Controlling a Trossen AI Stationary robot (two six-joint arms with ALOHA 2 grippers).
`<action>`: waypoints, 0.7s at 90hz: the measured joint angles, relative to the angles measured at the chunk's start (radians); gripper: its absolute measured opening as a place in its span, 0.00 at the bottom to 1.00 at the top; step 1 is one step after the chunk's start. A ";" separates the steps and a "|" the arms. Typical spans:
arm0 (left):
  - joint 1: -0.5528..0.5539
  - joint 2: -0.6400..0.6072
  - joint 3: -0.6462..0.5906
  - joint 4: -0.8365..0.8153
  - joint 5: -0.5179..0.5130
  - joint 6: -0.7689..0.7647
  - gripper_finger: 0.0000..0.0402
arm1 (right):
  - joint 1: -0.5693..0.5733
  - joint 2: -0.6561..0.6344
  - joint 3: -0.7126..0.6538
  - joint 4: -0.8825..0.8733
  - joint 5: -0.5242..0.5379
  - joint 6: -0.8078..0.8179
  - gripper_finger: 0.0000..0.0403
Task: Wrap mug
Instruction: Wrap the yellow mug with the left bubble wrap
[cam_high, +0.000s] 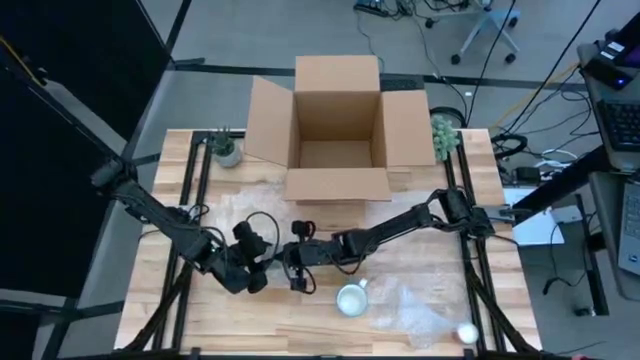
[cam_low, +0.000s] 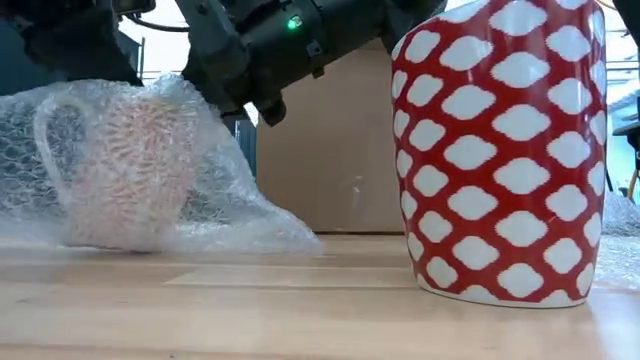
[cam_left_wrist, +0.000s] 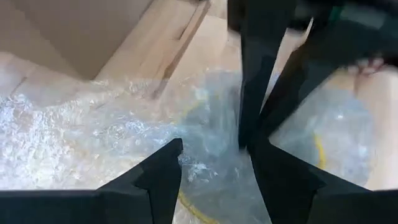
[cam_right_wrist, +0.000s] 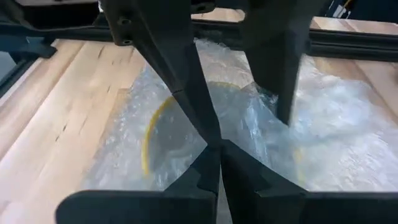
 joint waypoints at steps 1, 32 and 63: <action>0.000 0.000 0.000 0.000 0.000 0.000 0.45 | 0.000 -0.005 0.002 -0.001 0.000 0.000 0.00; 0.010 0.001 0.000 0.005 0.009 -0.009 0.45 | 0.002 -0.078 0.007 -0.040 0.000 0.003 0.00; 0.036 0.005 -0.002 0.073 0.004 0.027 0.45 | -0.012 -0.004 0.008 -0.017 -0.003 0.076 0.00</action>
